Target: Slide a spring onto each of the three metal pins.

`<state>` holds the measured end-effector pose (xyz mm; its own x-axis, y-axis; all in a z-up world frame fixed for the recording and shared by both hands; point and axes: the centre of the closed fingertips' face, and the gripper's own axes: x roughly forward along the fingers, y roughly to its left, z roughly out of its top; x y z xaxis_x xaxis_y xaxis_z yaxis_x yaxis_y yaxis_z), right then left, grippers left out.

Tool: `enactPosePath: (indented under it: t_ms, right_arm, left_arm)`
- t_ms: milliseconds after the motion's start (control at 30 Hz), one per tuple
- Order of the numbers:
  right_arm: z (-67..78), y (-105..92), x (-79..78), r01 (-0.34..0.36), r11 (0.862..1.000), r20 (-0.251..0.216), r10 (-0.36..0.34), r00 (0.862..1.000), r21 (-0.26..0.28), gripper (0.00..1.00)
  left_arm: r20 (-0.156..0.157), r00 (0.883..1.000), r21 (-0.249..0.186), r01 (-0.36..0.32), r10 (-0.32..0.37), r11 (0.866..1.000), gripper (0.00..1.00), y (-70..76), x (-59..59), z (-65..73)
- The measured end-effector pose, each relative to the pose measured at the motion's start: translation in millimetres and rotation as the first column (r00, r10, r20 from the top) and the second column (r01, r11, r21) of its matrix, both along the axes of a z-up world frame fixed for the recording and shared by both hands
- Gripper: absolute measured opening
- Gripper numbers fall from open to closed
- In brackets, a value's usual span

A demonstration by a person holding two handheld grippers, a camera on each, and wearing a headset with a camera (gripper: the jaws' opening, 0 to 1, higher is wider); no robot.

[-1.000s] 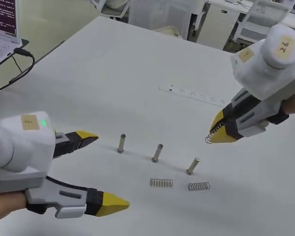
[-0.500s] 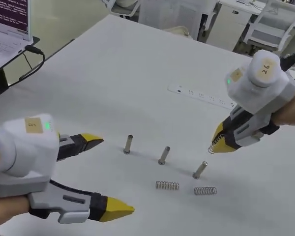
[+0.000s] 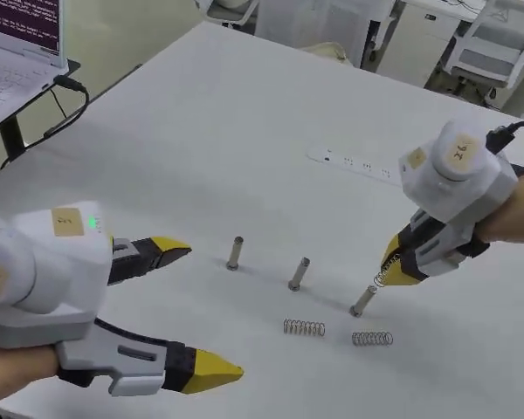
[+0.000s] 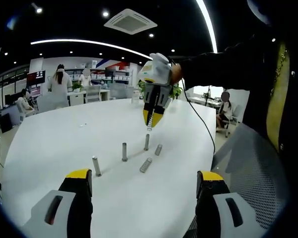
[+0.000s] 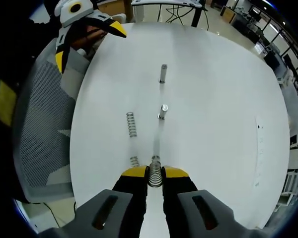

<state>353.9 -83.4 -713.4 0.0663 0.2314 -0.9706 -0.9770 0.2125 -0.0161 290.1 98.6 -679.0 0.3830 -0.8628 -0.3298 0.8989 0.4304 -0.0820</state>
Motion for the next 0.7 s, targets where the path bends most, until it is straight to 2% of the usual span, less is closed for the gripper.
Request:
enactPosePath:
  t_ms: [700]
  right_arm:
    - [-11.6, -2.5, 3.6, 0.027, 0.999, -0.013, -0.027, 1.0, 0.016, 0.08]
  left_arm:
    - [-0.014, 1.0, 0.005, 0.007, -0.006, 1.0, 0.81, -0.7, 0.7, -5.6]
